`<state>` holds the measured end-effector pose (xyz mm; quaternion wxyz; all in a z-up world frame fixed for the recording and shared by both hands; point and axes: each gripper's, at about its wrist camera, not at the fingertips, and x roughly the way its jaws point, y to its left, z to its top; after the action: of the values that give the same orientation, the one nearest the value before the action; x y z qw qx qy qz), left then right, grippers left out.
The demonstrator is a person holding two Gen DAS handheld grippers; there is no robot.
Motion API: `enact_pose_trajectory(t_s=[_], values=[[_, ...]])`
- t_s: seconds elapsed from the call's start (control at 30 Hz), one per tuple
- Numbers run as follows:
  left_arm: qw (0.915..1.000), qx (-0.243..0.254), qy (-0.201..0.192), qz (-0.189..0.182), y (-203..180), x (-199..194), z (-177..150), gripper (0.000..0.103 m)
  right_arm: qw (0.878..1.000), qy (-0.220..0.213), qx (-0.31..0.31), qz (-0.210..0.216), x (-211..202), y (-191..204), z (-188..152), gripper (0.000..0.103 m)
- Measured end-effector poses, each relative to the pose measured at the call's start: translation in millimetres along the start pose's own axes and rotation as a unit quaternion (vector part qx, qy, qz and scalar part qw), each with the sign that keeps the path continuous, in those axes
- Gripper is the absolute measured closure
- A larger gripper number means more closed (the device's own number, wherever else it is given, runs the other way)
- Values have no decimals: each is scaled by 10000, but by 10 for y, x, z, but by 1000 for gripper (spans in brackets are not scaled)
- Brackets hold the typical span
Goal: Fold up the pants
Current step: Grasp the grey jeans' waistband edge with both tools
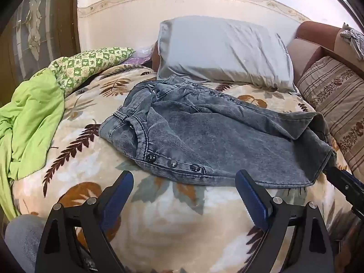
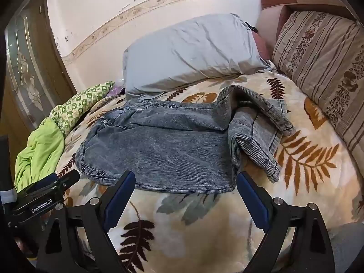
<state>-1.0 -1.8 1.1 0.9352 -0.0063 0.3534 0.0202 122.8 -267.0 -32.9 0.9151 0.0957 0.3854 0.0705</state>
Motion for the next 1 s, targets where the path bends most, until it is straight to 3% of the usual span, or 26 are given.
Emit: enact_pose_trajectory(t_s=[0.23,0.43,0.5,0.63,1.0], values=[[9995,-215,147,-196,79,-12,-26,11,9997,107,218,-90,-30,-8,-32,11],[9965,-505,462,-472,148,40,-41,11,9950,303,952,-42,-131,-395,-75,15],[9962,-525,483,-494,157,78,-29,11,9930,338,1131,-66,-113,-477,-89,23],[9950,-605,553,-572,167,175,-63,12,9892,439,1400,39,-18,-585,-145,28],[9907,-758,851,-743,128,429,-96,12,9909,483,1228,261,111,-457,-84,29]])
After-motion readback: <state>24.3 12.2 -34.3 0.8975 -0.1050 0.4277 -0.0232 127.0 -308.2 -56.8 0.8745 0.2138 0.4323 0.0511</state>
